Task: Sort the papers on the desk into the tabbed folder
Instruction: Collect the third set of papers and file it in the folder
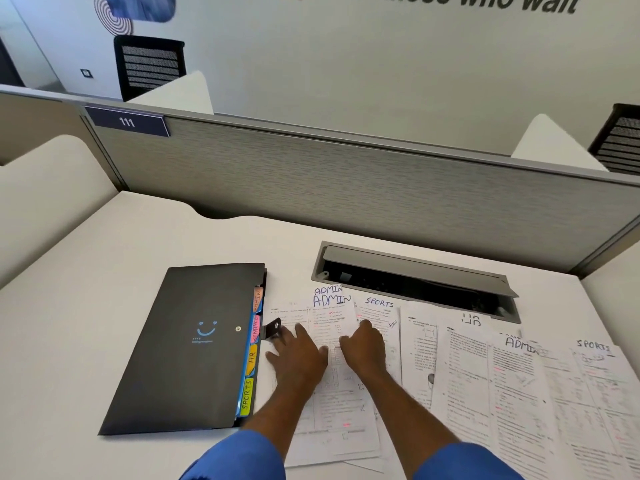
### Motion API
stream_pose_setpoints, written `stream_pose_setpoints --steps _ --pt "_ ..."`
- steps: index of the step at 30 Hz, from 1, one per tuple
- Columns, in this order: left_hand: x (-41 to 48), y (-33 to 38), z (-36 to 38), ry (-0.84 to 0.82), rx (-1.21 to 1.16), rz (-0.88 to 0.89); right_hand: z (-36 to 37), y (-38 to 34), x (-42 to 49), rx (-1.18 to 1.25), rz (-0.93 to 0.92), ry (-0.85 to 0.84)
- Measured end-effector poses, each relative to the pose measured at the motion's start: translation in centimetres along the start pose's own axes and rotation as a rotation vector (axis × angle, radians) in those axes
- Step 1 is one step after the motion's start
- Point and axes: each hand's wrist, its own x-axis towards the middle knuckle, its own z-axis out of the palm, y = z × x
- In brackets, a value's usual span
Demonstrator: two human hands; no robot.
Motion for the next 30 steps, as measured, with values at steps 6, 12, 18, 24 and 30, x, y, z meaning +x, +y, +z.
stream_pose_setpoints --steps 6,12,18,24,30 --pt "0.1 -0.1 -0.2 0.004 -0.042 0.018 0.3 -0.5 0.4 0.086 0.036 -0.030" --pt "0.2 0.2 -0.5 0.002 -0.052 0.012 0.4 -0.4 0.7 0.161 0.090 -0.066" --pt "0.2 0.0 -0.4 0.014 -0.043 0.028 -0.3 -0.2 0.5 0.296 0.126 -0.115" --pt "0.5 0.1 -0.3 0.011 -0.075 0.020 -1.3 -0.7 0.1 0.422 0.119 -0.159" --pt "0.1 0.6 -0.4 0.059 -0.136 0.076 -3.3 -0.7 -0.5 0.523 0.054 -0.194"
